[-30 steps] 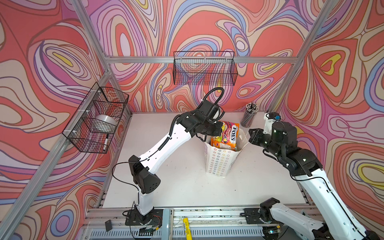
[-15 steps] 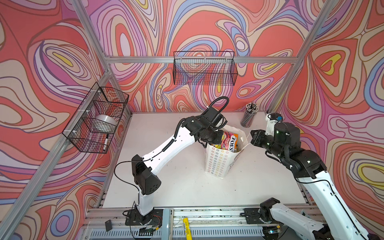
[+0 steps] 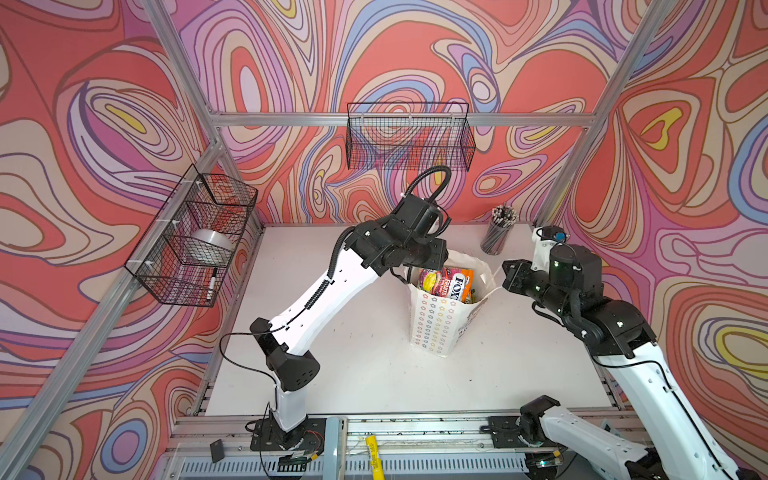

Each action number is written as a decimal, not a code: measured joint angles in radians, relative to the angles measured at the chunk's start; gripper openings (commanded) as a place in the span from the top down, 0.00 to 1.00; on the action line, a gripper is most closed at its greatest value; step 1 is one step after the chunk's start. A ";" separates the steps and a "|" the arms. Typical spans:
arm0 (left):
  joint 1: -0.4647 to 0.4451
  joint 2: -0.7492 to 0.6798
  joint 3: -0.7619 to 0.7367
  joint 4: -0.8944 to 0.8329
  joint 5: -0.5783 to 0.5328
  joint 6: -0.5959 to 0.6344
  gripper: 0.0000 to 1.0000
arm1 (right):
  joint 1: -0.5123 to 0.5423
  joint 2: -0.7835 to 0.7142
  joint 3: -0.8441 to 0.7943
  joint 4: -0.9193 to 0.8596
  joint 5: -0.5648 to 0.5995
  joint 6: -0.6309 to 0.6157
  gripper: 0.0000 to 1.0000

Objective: Place the snacks into the paper bag
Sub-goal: 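Lower the Fox's Fruits packet into the bag and open the left gripper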

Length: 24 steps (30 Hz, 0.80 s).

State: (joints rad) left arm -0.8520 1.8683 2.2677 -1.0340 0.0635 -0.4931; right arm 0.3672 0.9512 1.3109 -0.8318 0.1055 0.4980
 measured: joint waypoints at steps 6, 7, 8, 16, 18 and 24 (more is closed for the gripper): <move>-0.034 0.078 0.034 -0.007 0.047 0.011 0.50 | 0.000 0.000 0.000 -0.001 -0.001 0.000 1.00; -0.037 0.100 0.034 -0.009 0.052 0.011 0.50 | 0.000 0.000 0.000 0.000 -0.001 0.000 1.00; -0.037 0.120 0.034 -0.011 0.056 0.012 0.49 | 0.000 0.000 0.000 0.000 -0.001 0.000 1.00; -0.037 0.241 0.023 -0.024 0.048 0.022 0.43 | 0.000 -0.007 -0.005 -0.003 -0.001 0.001 1.00; -0.037 0.248 0.017 -0.024 0.041 0.026 0.41 | 0.000 -0.009 -0.007 -0.002 -0.001 0.001 1.00; -0.037 0.269 0.021 -0.029 0.029 0.030 0.39 | 0.000 -0.009 -0.011 0.001 0.000 0.001 1.00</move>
State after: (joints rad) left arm -0.8886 2.1368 2.2890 -1.0630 0.0929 -0.4633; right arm 0.3668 0.9424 1.3003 -0.8307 0.1051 0.4992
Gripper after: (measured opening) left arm 0.593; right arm 0.047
